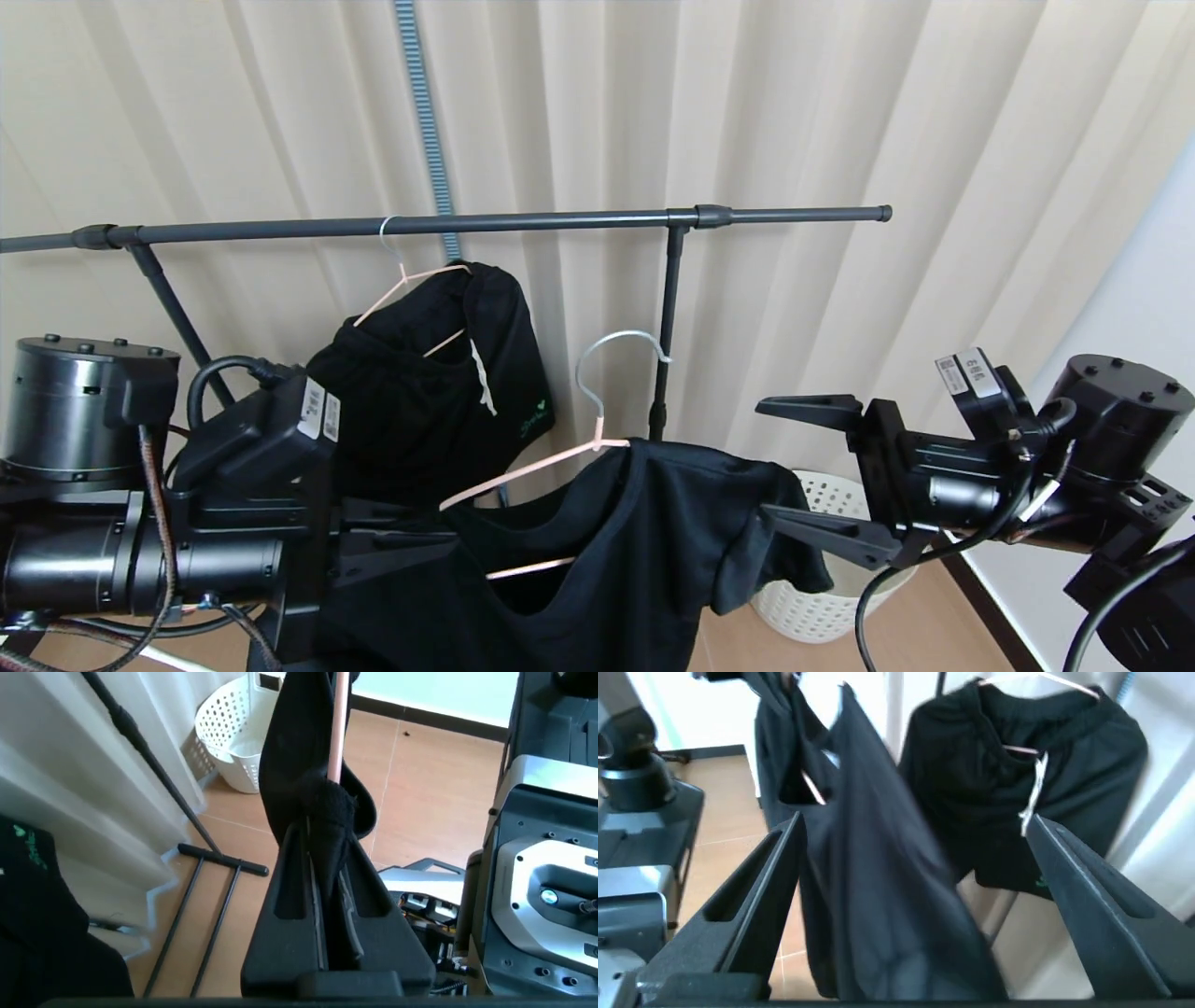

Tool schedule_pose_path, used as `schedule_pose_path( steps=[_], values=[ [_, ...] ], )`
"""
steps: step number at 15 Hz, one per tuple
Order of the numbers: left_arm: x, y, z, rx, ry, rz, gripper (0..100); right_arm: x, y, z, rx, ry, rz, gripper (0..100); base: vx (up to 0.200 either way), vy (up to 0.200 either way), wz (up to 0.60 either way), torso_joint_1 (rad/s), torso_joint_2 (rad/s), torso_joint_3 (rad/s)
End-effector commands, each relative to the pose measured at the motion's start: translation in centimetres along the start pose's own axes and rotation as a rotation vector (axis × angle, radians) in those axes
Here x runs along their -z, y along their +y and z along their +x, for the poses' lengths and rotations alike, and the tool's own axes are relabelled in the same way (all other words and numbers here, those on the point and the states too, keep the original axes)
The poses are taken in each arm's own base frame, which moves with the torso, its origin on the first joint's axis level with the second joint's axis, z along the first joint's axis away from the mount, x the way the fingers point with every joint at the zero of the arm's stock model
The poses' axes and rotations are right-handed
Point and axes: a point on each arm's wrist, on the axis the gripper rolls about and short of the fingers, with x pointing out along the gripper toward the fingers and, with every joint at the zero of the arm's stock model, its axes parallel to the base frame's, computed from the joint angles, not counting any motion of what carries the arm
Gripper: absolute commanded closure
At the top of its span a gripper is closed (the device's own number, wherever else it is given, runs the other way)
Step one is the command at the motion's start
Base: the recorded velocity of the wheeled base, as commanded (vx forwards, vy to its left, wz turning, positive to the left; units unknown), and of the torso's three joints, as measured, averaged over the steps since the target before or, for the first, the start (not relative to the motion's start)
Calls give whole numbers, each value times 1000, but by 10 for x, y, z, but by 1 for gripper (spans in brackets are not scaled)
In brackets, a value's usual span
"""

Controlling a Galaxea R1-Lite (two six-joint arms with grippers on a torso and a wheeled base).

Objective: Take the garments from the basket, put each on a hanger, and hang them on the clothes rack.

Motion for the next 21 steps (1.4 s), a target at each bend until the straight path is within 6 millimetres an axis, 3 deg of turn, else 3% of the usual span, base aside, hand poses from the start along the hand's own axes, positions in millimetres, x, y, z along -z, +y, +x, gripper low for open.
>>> schedule_pose_path(
  steps=[1, 5, 12, 21],
  values=[
    [2, -1, -10, -46, -19, 10, 100, 10, -6, 4, 20, 20, 25, 0, 0, 0, 0, 0, 0, 0],
    [6, -7, -23, -96, -42, 22, 100, 23, -15, 16, 152, 60, -23, 0, 0, 0, 0, 0, 0, 0],
    [6, -18, -37, -131, -65, 43, 100, 34, -30, 15, 185, 76, -3, 0, 0, 0, 0, 0, 0, 0],
    [2, -28, -47, -155, -95, 56, 100, 66, -50, 18, 213, 126, 64, 0, 0, 0, 0, 0, 0, 0]
  ],
)
